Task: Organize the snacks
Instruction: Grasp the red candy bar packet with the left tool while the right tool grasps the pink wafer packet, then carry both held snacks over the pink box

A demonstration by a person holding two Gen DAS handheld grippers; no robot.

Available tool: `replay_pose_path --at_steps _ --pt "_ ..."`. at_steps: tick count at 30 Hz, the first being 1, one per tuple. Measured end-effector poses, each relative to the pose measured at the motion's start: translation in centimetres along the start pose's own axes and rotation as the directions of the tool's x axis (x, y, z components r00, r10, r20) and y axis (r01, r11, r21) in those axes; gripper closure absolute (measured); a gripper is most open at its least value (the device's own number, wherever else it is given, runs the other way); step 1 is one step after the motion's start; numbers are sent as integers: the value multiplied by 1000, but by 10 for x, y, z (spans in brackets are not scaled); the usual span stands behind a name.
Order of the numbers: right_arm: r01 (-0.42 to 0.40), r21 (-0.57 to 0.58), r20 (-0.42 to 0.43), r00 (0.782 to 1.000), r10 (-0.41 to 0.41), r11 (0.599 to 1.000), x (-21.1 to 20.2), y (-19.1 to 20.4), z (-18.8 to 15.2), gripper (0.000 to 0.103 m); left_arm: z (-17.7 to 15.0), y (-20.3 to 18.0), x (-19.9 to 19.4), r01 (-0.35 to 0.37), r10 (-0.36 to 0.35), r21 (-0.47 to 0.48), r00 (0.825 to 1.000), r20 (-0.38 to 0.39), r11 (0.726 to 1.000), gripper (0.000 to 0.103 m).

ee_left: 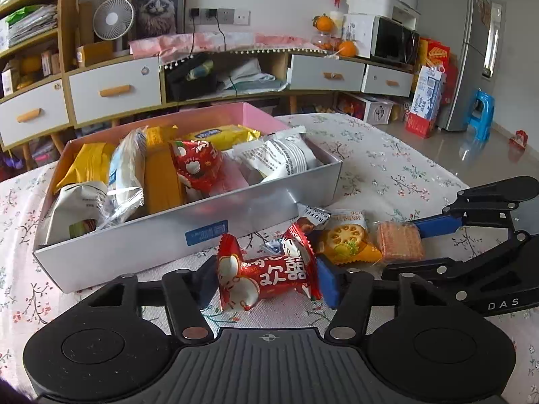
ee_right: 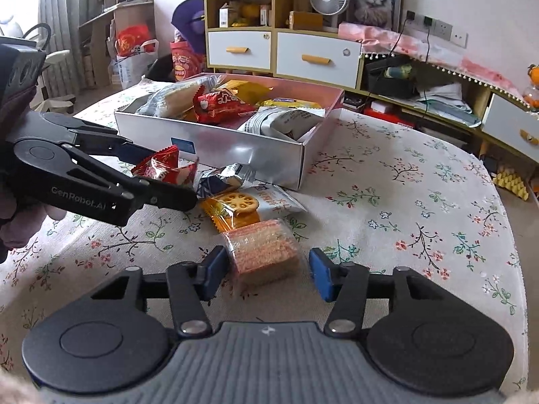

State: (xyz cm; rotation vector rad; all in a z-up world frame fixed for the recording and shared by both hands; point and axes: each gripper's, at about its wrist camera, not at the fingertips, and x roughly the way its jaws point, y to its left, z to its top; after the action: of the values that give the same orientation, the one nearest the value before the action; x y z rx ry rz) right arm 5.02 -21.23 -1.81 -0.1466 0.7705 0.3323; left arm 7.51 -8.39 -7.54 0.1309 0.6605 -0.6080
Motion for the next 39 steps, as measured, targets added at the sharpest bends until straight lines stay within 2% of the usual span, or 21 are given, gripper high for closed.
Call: replay_pose_path --at_steps 4,8,27,39 --pt "20 -10 -5 1000 -20 1000 -2 3 0 60 1 7 -2 16 -16 -32 1000 -6 999 56" --pt "24 6 -10 1000 -24 1000 -4 2 -2 63 0 11 -7 13 -14 -46 1000 -14 999 58" --pt "38 14 30 999 -38 999 -14 5 8 63 1 29 -52 15 -12 -84 999 35 996 59" --pt "24 78 114 993 -33 997 -18 13 46 63 13 54 -64 -15 28 -166 997 76 986 59"
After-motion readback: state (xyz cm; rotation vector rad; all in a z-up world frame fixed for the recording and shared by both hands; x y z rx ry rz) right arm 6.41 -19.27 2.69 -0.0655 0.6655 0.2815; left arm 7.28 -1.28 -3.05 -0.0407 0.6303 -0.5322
